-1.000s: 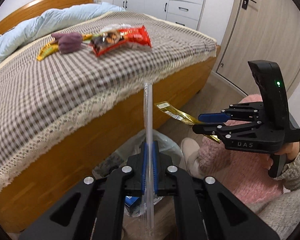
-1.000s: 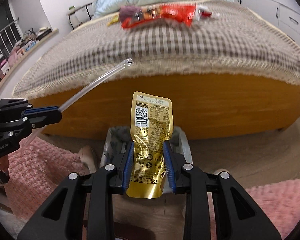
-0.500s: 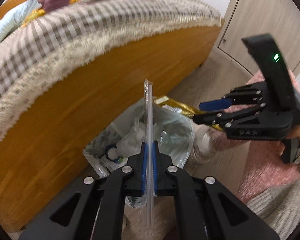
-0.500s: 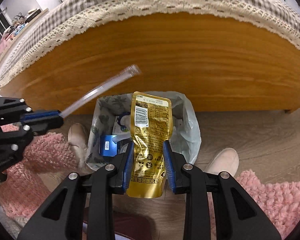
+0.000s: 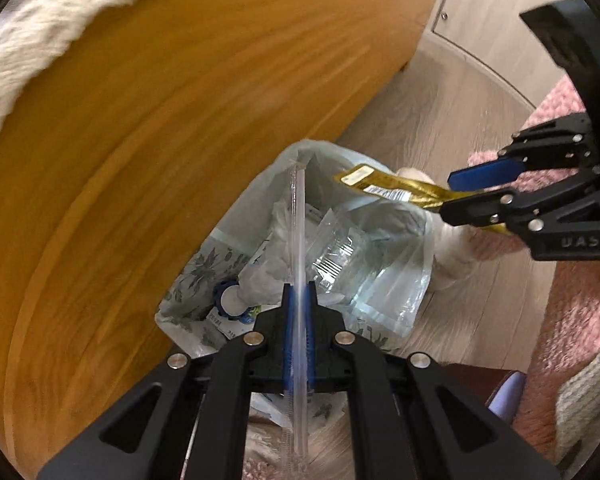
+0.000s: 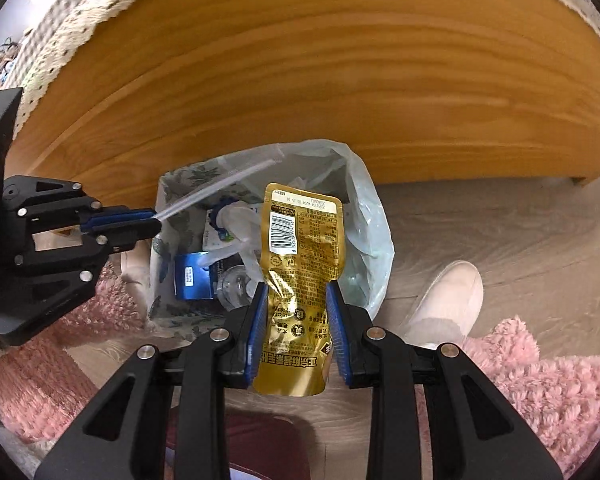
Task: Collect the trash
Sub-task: 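Drop the straw into the bin with the left tool while the right holds the pouch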
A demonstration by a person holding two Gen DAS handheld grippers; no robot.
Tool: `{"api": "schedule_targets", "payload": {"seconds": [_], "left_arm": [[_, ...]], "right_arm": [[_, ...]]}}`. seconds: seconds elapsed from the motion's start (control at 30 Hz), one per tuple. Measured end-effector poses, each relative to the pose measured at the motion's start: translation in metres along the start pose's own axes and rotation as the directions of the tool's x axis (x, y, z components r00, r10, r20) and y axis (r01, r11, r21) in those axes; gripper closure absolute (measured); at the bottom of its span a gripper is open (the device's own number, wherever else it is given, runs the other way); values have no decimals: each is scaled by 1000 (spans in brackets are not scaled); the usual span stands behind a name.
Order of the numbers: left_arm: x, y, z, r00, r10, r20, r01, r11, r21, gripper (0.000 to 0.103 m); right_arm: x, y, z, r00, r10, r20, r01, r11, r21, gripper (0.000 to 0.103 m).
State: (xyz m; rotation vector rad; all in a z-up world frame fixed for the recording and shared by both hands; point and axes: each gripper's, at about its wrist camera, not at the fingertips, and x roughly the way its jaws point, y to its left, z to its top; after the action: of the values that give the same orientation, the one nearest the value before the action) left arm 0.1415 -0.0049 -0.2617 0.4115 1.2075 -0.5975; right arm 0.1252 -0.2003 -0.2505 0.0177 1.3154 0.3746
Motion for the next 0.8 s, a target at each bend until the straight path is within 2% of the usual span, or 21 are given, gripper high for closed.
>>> {"api": "schedule_targets", "payload": {"seconds": [0.1, 0.27, 0.33, 0.37, 0.47, 0.6, 0.8], "left_arm": [[15, -6, 5, 998, 35, -43, -32, 997, 69, 100], [21, -17, 17, 997, 71, -34, -65, 988, 139, 100], [22, -19, 21, 997, 79, -27, -74, 986, 149, 100], [21, -19, 23, 997, 69, -25, -65, 987, 145, 97], [19, -20, 26, 999, 51, -14, -49, 990, 130, 97], [12, -14, 23, 1000, 11, 2, -11, 998, 66, 84], [4, 0, 12, 1000, -2, 20, 2, 1000, -18, 62]], "right_arm": [[-1, -4, 1, 1000, 5, -6, -5, 1000, 8, 74], [0, -7, 4, 1000, 6, -16, -6, 1000, 10, 74], [1, -9, 4, 1000, 5, -20, -4, 1000, 11, 74], [3, -10, 4, 1000, 6, -21, -5, 1000, 14, 74], [5, -12, 4, 1000, 8, -22, -7, 1000, 23, 74], [6, -10, 4, 1000, 7, -27, -7, 1000, 23, 74], [10, -8, 4, 999, 3, -37, -2, 1000, 17, 74]]}}
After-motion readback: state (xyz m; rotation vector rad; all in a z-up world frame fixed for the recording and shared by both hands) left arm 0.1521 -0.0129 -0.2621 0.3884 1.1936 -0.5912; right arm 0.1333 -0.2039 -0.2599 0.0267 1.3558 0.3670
